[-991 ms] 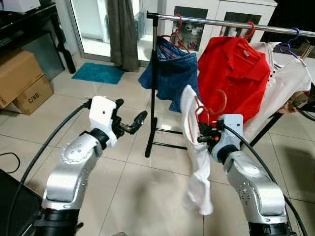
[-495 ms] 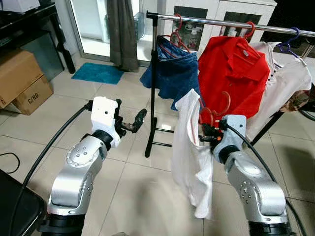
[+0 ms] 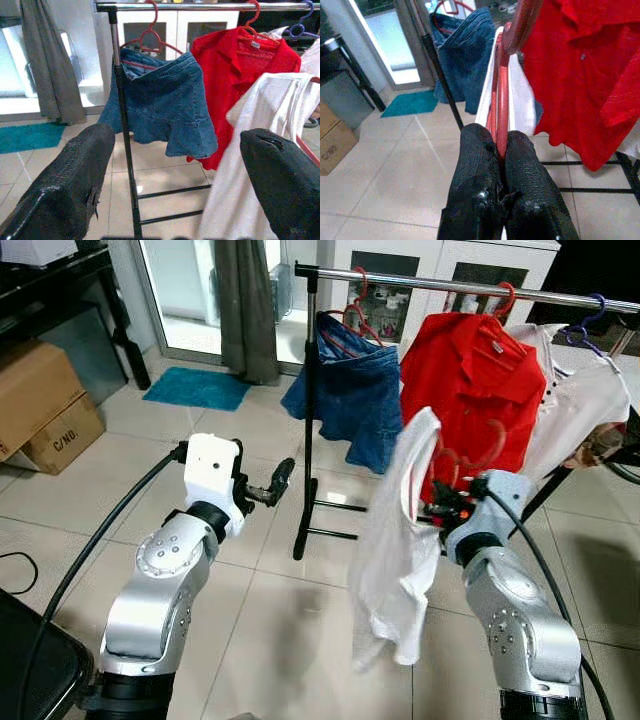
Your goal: Hang hanger
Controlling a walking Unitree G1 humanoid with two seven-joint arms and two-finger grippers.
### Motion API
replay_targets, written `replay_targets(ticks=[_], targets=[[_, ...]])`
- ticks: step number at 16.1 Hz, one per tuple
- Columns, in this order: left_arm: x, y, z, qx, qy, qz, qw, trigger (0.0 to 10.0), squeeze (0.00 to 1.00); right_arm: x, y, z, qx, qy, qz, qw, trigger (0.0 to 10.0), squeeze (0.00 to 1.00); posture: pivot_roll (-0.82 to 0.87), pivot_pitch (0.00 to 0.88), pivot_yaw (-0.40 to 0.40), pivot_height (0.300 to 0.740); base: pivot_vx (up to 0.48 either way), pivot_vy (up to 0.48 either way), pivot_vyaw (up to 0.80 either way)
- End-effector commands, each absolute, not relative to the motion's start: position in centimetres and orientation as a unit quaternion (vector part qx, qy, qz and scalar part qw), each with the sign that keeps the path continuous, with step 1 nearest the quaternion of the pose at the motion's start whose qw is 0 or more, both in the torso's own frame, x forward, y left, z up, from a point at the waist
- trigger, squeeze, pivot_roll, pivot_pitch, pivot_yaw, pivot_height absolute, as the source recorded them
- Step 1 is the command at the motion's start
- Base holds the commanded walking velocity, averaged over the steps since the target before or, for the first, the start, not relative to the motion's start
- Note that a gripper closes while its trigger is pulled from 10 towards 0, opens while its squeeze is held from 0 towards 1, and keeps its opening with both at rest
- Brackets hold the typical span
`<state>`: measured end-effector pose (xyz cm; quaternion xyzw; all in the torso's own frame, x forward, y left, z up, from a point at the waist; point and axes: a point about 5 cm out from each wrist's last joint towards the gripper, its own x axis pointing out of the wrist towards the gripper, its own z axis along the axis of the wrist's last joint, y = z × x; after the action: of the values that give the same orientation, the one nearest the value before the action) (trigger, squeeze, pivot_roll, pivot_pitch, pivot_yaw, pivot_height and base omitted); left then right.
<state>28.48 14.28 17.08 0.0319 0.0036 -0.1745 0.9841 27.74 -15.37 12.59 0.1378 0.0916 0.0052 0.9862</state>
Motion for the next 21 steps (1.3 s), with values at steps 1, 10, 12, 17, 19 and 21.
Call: replay_targets(ticks=[1,10,12,17,19,21], targets=[[28.7,14.2,17.5,0.036,-0.002,-0.171,0.985,10.0,0.0,28.0,-15.7,13.3,0.137,0.071,-0.012,0.988,10.0,0.0,-0.12,0.0,-0.015,0.74,0.0,0.0,0.0],[28.8,14.2,17.4,0.033,0.001,-0.176,0.984,10.0,0.0,27.9,-16.1,12.9,0.126,0.082,-0.032,0.988,10.0,0.0,-0.12,0.0,-0.011,0.74,0.0,0.0,0.0],[28.9,14.1,17.3,0.03,0.002,-0.178,0.984,10.0,0.0,27.9,-16.1,12.9,0.145,0.077,-0.031,0.986,10.0,0.0,-0.13,0.0,-0.009,0.74,0.122,0.0,0.0],[28.9,14.1,17.3,0.026,0.004,-0.178,0.984,10.0,0.0,27.8,-16.1,12.5,0.099,0.1,-0.042,0.989,10.0,0.0,-0.12,0.0,-0.01,0.74,0.334,0.0,0.0],[28.9,14.1,17.3,0.029,0.004,-0.18,0.983,10.0,0.0,27.9,-15.9,12.5,0.105,0.096,-0.038,0.989,10.0,0.0,-0.12,0.0,-0.008,0.74,0.366,0.0,0.0],[28.9,14.0,17.3,0.031,0.004,-0.184,0.982,10.0,0.0,27.8,-16.3,12.2,0.109,0.109,-0.052,0.987,10.0,0.0,-0.12,0.0,-0.01,0.74,0.364,0.0,-0.23]])
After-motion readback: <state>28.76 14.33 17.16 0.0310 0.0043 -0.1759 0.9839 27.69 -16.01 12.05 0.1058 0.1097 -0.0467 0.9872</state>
